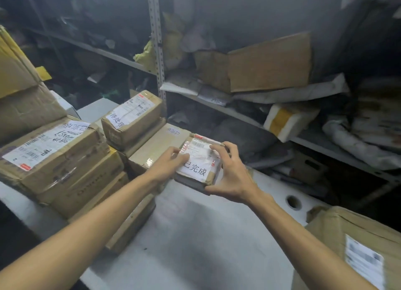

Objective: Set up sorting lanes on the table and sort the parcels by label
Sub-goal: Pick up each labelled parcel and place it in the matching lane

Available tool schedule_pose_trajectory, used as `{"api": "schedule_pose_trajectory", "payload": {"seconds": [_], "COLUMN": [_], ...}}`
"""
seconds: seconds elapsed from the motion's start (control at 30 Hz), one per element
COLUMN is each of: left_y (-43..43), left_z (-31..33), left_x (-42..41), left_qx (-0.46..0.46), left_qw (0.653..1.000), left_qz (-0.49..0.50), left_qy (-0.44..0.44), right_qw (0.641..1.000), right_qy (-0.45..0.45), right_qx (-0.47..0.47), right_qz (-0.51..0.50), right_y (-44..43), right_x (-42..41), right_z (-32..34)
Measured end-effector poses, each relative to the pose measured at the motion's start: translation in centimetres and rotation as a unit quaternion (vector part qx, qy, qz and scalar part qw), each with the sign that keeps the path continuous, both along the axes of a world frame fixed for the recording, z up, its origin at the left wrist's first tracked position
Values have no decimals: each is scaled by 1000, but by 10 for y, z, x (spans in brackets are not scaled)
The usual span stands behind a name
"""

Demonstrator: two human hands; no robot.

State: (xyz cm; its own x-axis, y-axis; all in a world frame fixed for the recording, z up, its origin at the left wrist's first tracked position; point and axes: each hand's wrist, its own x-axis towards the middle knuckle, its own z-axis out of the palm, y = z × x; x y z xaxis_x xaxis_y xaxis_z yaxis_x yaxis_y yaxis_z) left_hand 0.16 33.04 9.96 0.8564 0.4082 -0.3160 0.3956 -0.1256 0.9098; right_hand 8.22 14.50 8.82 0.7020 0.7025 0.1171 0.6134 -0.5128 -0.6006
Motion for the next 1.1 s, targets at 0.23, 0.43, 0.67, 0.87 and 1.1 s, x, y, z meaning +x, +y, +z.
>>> {"api": "schedule_pose_trajectory", "payload": {"seconds": [0.23,0.43,0.67,0.87,1.1], "left_y": [-59,-118,-171,-216,-278], "left_z": [10,8,19,28,37], "left_x": [-4,-28,-62,-84,-102], "left_qx": [-61,-118,-147,-161,-141], "left_qw": [997,990,982,975,970], "left_qz": [-50,-80,-100,-124,-172], "left_qy": [10,-17,-71,-94,-96], "right_qw": [1000,999,964,904,889], "right_qy": [3,-8,103,251,209], "right_qx": [6,-9,118,205,247], "right_qz": [-6,-40,-214,-281,-324], "right_y": [-72,-134,-185,-215,-267], "right_x": [-23,-69,-133,-184,-212], "right_z": [11,22,34,38,42]}}
